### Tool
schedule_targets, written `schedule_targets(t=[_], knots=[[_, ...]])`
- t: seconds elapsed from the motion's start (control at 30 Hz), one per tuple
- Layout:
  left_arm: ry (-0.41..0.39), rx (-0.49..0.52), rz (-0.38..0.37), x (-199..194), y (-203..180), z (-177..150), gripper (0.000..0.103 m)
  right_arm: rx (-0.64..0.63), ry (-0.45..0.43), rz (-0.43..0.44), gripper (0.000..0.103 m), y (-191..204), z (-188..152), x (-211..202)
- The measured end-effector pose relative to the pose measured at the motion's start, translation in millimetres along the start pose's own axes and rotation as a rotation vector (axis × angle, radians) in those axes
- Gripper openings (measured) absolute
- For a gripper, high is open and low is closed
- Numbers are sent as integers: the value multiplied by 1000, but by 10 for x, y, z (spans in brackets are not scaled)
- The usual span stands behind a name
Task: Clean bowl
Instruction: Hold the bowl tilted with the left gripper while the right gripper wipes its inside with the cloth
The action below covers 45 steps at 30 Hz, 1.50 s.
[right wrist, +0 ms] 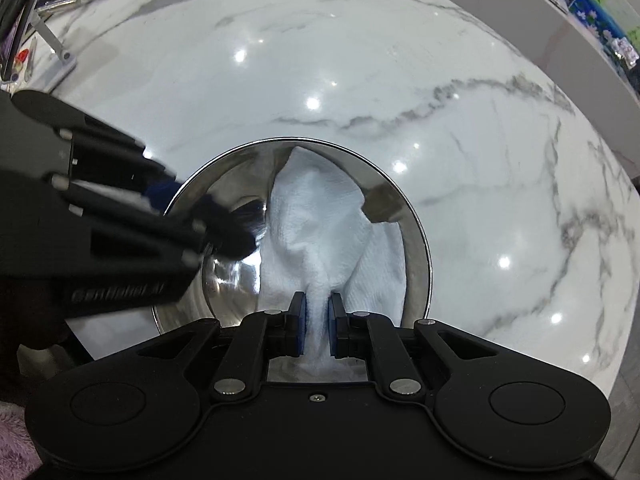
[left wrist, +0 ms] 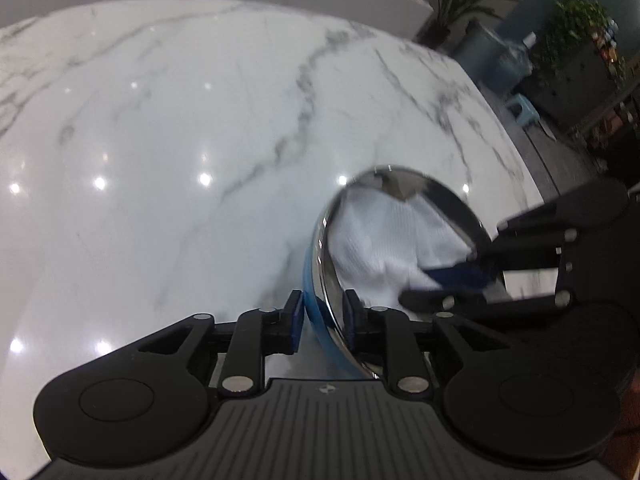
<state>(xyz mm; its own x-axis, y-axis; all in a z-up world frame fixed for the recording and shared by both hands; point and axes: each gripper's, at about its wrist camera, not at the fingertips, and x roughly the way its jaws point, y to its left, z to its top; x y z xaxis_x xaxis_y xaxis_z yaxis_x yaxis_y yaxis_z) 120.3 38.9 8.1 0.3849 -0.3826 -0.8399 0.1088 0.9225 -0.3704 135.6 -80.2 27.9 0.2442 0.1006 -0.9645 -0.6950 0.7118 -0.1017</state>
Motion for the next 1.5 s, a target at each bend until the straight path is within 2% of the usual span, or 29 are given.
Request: schedule_targets(t=[0.17,0.3,0.37,0.43,0.5,0.57,0.73,0.8,0.9,0.97,1.13,1.37,1.5], knots=[[15,14,-1,4,-8,-22,22,3,-6,11,9,-27,-20,11],[-3,0,7,5,6,-15,18,45,-5,40,9,-99,-23,18],[-17,-3,17,3,5,-3,14,80,-2,80,9,-131,-21,6],[-29,-8,22,4,5,9,10,127,-1,157,9,-166,-19,-2],[-33,-13,21,6,5,17,10,168,0,235,9,-188,-15,5],[-37,-15,21,7,2,21,10,175,2,263,9,-175,-18,12],[-46,1,28,-3,-15,14,9,80,12,212,9,-62,-28,21],[-48,9,32,-6,-21,13,10,3,15,133,9,29,-29,4],[-45,9,33,-4,-12,18,10,-124,6,-30,9,155,-38,10],[-45,13,33,-5,-18,20,10,-173,-1,-83,9,208,-59,20],[-44,20,32,5,-34,21,10,-153,-1,-71,9,174,-77,39],[42,35,-2,47,-39,-30,18,-97,-3,-29,9,82,-57,72],[48,38,-8,32,-39,-46,19,-87,-7,-22,9,71,-52,90]])
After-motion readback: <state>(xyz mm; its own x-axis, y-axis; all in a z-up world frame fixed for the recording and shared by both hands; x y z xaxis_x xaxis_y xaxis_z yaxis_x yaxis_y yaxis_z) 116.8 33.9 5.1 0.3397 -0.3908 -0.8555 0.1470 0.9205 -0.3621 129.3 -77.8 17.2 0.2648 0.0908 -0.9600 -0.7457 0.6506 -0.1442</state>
